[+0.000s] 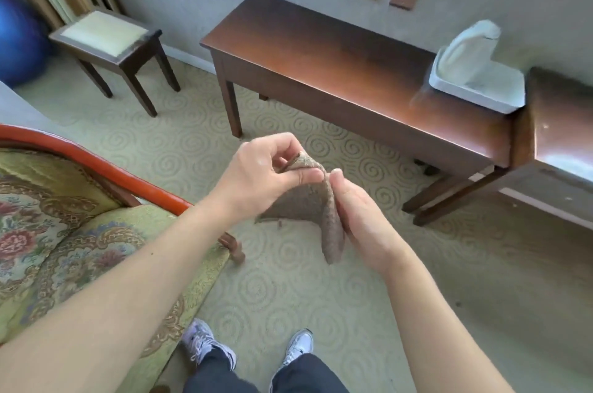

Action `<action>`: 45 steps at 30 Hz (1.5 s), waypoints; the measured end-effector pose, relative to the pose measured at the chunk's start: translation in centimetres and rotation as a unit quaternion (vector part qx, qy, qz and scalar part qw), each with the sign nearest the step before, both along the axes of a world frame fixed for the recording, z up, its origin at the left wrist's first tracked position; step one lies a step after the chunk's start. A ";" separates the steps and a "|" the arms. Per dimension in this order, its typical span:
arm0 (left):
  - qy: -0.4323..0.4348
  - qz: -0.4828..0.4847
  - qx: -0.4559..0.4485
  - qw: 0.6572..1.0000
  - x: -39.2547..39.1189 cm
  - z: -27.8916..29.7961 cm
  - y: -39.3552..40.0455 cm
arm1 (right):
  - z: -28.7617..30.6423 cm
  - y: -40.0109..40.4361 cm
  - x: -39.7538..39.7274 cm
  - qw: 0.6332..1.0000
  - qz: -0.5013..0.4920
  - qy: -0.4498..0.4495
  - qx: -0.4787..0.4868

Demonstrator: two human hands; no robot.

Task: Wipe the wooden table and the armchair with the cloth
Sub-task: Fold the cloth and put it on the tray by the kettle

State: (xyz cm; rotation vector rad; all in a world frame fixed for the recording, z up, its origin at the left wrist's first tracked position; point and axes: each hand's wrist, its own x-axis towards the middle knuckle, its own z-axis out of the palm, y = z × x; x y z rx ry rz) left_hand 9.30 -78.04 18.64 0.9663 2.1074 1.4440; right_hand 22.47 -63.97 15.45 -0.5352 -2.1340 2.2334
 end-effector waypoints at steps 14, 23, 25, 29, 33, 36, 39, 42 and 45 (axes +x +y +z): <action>-0.064 -0.078 0.130 0.986 6.5 5.2 21.9 | 3.6 18.8 12.8 0.960 -0.238 0.117 0.084; -0.206 -0.084 0.077 0.972 2.5 -0.5 40.4 | 2.5 35.0 7.8 0.907 -0.414 -0.016 0.071; -0.225 -0.102 0.055 0.967 1.5 -1.5 44.8 | 2.1 39.0 6.4 0.892 -0.443 -0.047 0.079; -0.226 -0.177 -0.006 0.958 -0.7 -2.8 52.7 | 1.3 46.6 3.6 0.861 -0.506 -0.045 -0.016; -0.178 -0.194 -0.083 0.961 -2.6 -4.4 59.1 | 0.4 53.4 2.4 0.861 -0.487 -0.036 -0.142; -0.157 -0.135 -0.099 0.973 -3.9 -6.2 64.2 | -0.5 58.7 2.4 0.902 -0.408 -0.087 -0.115; -0.129 -0.099 -0.116 0.980 -4.9 -7.7 69.1 | -2.2 64.4 2.2 0.918 -0.367 -0.128 -0.083; -0.116 -0.038 -0.136 0.983 -4.9 -8.8 73.4 | -4.2 69.8 1.4 0.901 -0.396 -0.151 -0.092; -0.087 0.000 -0.164 0.983 -4.4 -9.9 78.1 | -6.4 74.6 0.0 0.896 -0.407 -0.164 -0.066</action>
